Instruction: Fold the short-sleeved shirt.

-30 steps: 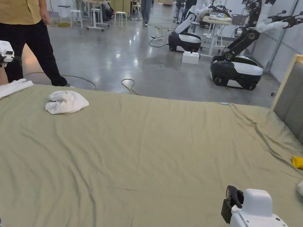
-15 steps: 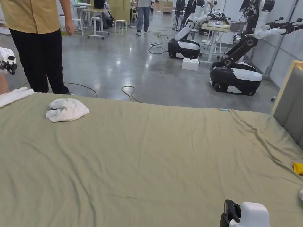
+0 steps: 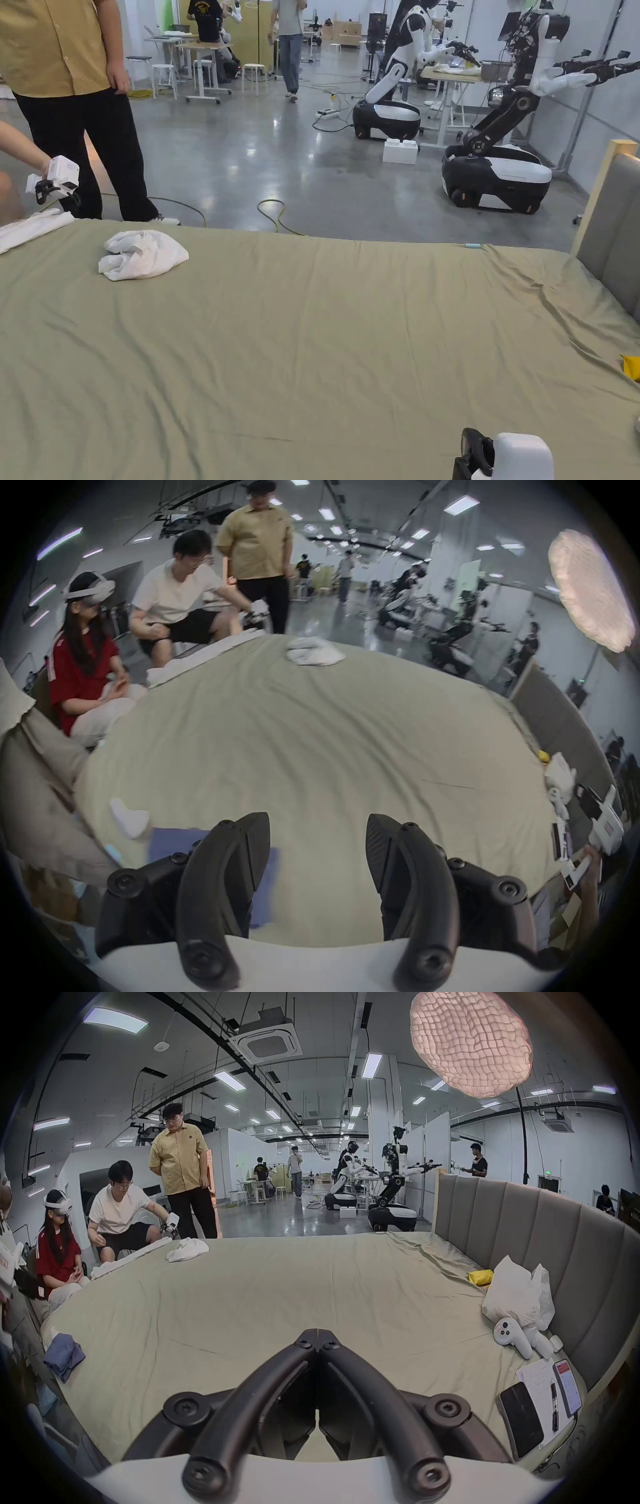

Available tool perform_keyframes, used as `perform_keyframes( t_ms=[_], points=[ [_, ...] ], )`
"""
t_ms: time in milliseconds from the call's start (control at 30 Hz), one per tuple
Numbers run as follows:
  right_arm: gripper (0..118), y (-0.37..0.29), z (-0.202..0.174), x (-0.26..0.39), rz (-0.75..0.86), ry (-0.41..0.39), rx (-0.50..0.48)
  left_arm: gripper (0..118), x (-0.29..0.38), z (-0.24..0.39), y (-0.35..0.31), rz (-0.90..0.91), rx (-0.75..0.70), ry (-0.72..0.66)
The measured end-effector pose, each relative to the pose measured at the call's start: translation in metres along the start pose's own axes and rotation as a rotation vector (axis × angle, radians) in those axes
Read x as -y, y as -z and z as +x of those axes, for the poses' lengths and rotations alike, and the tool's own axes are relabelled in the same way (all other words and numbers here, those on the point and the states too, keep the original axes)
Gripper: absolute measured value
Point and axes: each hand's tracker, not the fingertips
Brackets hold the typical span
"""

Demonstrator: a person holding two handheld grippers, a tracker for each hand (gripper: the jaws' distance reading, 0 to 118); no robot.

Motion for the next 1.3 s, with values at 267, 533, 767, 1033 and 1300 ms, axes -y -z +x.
perform_keyframes(
  t_ms=[267,533,767,1033,1300],
  points=[
    [0,0.009,-0.006,-0.007,0.020,0.003,0.007,63,0.038,0.167,0.018,0.270,-0.024,0.104],
    [0,0.012,-0.007,-0.024,0.114,0.000,0.031,54,0.030,0.255,0.014,0.560,-0.089,0.278],
    [0,0.013,-0.004,-0.036,0.177,-0.012,0.047,7,0.015,0.271,0.010,0.647,-0.100,0.217],
    [0,0.013,-0.004,-0.034,0.185,-0.021,0.064,7,0.014,0.253,0.018,0.599,-0.055,0.011],
    [0,0.009,-0.003,-0.030,0.192,-0.030,0.072,7,0.021,0.249,0.020,0.580,-0.039,0.019]
  ],
)
